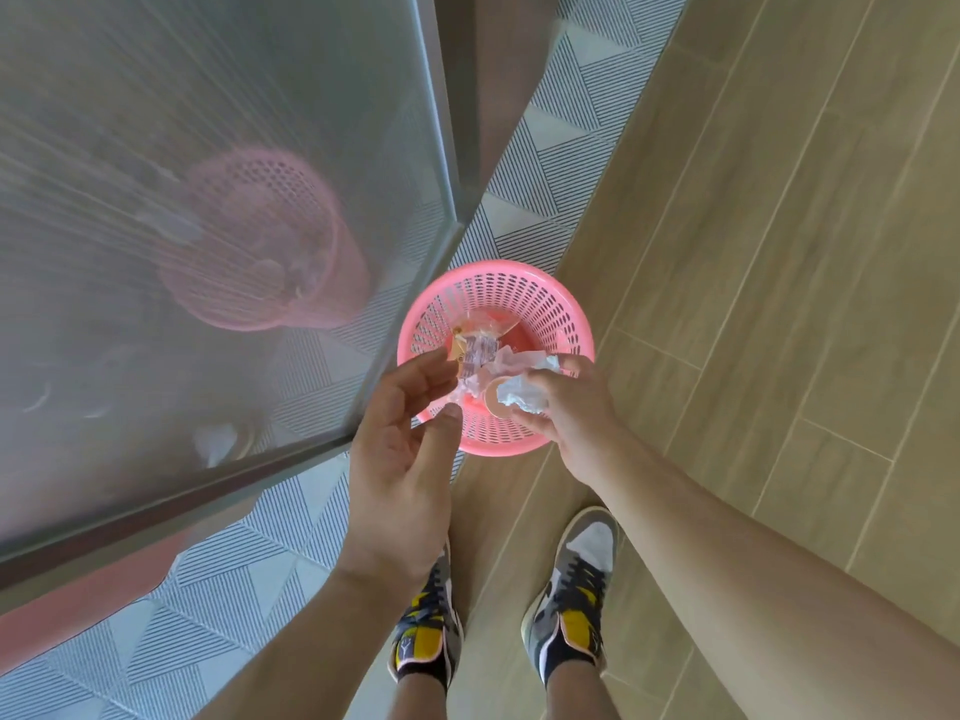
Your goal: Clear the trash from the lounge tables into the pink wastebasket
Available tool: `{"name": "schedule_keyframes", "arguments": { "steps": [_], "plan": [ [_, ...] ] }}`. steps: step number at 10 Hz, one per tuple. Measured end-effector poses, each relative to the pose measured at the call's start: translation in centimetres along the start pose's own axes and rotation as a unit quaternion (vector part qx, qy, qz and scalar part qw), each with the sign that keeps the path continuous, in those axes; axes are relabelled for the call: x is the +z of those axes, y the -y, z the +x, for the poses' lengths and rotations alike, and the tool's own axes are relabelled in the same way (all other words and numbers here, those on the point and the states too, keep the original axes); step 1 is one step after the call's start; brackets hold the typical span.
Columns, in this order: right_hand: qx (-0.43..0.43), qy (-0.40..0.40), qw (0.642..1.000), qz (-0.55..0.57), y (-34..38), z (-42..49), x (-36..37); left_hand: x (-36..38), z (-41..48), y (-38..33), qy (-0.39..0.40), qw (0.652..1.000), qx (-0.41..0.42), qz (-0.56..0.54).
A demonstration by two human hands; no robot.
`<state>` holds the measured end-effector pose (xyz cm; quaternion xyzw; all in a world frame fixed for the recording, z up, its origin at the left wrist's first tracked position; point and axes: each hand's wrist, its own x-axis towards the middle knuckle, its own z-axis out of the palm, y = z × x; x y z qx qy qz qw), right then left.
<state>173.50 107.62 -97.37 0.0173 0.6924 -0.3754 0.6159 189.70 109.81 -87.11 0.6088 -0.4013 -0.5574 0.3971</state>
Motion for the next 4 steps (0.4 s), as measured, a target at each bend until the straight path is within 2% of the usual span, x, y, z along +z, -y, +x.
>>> {"name": "schedule_keyframes", "arguments": {
  "steps": [4],
  "plan": [
    [-0.048, 0.008, 0.998, 0.034, 0.7, -1.6, -0.4, -0.1, 1.5, -1.8, 0.014, 1.0, 0.011, 0.005]
  ]
}}
